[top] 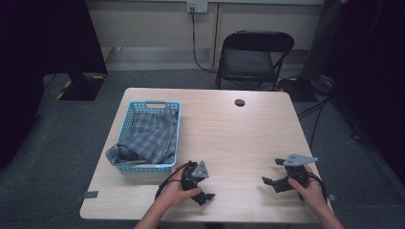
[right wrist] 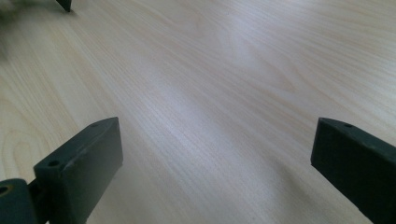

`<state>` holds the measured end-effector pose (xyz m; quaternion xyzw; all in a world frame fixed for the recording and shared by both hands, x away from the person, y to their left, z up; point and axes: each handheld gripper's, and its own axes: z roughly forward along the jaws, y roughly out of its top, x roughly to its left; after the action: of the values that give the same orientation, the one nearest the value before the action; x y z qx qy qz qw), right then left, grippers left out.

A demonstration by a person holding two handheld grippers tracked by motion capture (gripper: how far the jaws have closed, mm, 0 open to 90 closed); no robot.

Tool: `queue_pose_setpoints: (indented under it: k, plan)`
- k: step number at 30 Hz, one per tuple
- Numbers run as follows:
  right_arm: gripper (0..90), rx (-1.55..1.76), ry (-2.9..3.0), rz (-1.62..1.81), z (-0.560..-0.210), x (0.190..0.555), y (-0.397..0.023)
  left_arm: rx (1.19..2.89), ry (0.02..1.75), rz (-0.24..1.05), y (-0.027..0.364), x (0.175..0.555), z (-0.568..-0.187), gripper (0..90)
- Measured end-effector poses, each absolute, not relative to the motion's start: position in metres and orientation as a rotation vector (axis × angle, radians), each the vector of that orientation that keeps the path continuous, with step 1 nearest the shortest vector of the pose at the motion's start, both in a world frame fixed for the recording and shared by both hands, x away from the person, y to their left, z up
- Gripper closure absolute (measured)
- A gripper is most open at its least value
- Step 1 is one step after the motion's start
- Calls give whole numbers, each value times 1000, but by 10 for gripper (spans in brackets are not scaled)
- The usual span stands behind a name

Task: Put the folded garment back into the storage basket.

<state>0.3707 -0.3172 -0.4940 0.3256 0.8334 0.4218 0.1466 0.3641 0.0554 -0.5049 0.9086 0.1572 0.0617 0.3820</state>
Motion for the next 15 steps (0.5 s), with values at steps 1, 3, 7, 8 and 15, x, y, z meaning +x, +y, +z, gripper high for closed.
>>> queue_pose_setpoints:
  k: [1, 3, 7, 8, 15]
  plan:
    - [16, 941, 2400, 1214, -494, 370, -318, 2318, 401, 157, 55, 364, -505, 0]
    - [15, 938, 2400, 1212, -495, 370, -318, 2318, 401, 157, 55, 364, -505, 0]
    - [14, 945, 2404, 1215, -496, 368, -319, 2318, 401, 157, 55, 364, -505, 0]
    - [13, 947, 2401, 1215, -496, 368, -319, 2318, 401, 158, 55, 364, -505, 0]
    - [14, 951, 2398, 1210, -496, 365, -322, 2318, 401, 157, 55, 364, -505, 0]
